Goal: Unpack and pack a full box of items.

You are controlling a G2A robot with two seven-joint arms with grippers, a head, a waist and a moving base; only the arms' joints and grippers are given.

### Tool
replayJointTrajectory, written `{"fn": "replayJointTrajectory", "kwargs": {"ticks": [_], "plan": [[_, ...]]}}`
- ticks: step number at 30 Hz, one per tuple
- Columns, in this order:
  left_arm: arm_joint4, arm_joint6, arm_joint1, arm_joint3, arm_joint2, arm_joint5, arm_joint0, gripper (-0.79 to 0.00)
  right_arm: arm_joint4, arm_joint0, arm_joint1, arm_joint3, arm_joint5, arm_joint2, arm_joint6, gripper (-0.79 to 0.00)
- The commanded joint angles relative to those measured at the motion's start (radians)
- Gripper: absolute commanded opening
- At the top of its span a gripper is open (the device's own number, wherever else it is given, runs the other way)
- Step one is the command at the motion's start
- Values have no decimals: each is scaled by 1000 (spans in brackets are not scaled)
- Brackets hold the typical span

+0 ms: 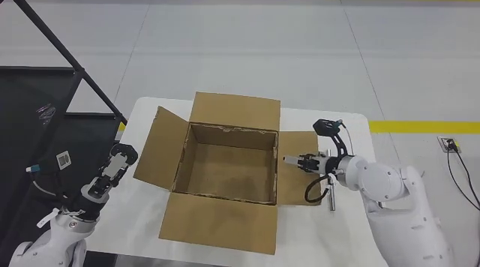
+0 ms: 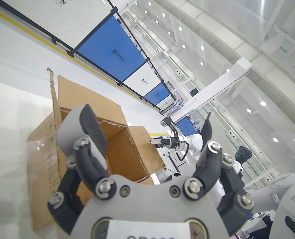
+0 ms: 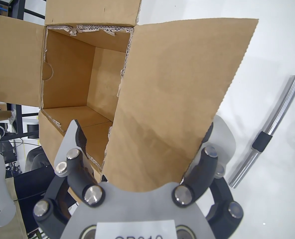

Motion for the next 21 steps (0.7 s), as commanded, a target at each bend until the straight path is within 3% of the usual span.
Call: {"fn": "replayJointTrajectory", "kwargs": {"ticks": [1, 6, 12, 21], "plan": [[0, 0, 0, 0, 0, 0, 0, 0, -1, 0, 1, -8, 6, -8, 0, 0], [0, 0, 0, 0, 0, 0, 0, 0, -40, -29, 12, -64, 54, 25, -22, 0], [0, 0, 0, 0, 0, 0, 0, 0, -96, -130, 36, -171, 91, 166, -26, 0], [0, 0, 0, 0, 0, 0, 0, 0, -201, -242, 63, -217, 153, 340, -63, 0]]}}
